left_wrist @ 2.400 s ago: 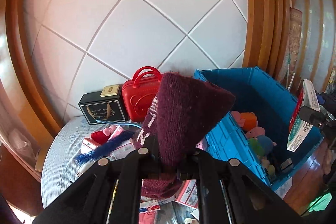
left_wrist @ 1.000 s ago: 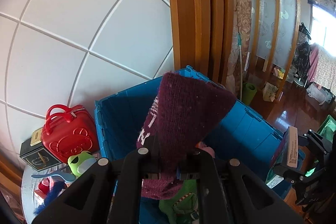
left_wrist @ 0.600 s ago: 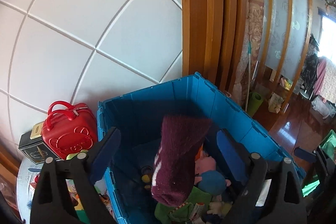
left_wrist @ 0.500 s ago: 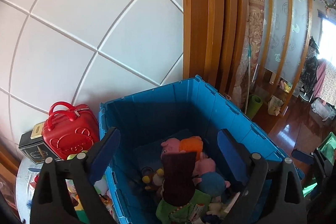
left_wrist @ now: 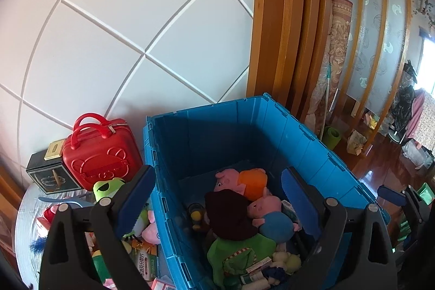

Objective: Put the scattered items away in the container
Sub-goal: 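Withdraw both open tools from the crate back over the pile, then grasp clear tape roll with left tool while right tool grasps red-white tissue pack, then lift and carry the tape roll and tissue pack over the blue crate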

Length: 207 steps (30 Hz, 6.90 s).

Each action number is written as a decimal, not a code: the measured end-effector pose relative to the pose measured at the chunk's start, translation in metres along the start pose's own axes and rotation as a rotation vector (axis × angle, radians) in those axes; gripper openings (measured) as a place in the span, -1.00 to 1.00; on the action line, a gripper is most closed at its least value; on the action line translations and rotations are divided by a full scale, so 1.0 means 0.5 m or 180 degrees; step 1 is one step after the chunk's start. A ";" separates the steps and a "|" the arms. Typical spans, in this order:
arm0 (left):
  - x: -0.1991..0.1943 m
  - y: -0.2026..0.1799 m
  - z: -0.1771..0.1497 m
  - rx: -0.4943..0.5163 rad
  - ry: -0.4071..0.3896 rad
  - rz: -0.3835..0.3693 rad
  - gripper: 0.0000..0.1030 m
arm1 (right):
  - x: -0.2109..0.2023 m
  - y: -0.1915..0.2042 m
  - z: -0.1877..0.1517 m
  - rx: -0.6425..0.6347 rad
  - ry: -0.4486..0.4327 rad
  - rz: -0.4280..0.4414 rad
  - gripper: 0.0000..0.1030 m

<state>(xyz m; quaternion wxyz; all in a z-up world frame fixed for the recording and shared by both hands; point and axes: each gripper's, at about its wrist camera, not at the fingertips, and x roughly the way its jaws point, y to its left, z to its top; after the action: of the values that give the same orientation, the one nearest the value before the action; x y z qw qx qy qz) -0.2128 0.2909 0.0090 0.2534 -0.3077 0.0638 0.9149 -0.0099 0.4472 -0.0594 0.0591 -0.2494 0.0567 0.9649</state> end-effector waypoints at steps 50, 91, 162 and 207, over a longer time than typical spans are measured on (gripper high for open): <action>-0.115 0.726 -0.637 -0.1066 0.1310 0.0799 0.84 | 0.259 0.681 -0.181 -0.0682 0.0870 0.0726 1.00; 0.106 0.776 -0.764 -0.0989 0.1773 0.0298 -0.50 | 0.587 0.644 -0.516 0.0021 0.2182 -0.0153 1.00; -0.205 0.801 -0.601 -0.0967 0.0777 0.0509 -0.50 | 0.169 0.714 -0.150 -0.0109 0.0758 -0.0016 0.84; -0.366 0.475 -0.273 -0.0666 -0.0195 0.0951 -0.50 | 0.036 0.494 0.046 -0.0356 0.0149 0.0606 0.85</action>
<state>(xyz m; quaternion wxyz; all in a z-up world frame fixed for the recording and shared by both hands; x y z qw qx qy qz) -0.1352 -0.0290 -0.0009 0.0832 -0.2914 0.0056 0.9530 -0.0719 0.2082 -0.0283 -0.0481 -0.2683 0.0276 0.9617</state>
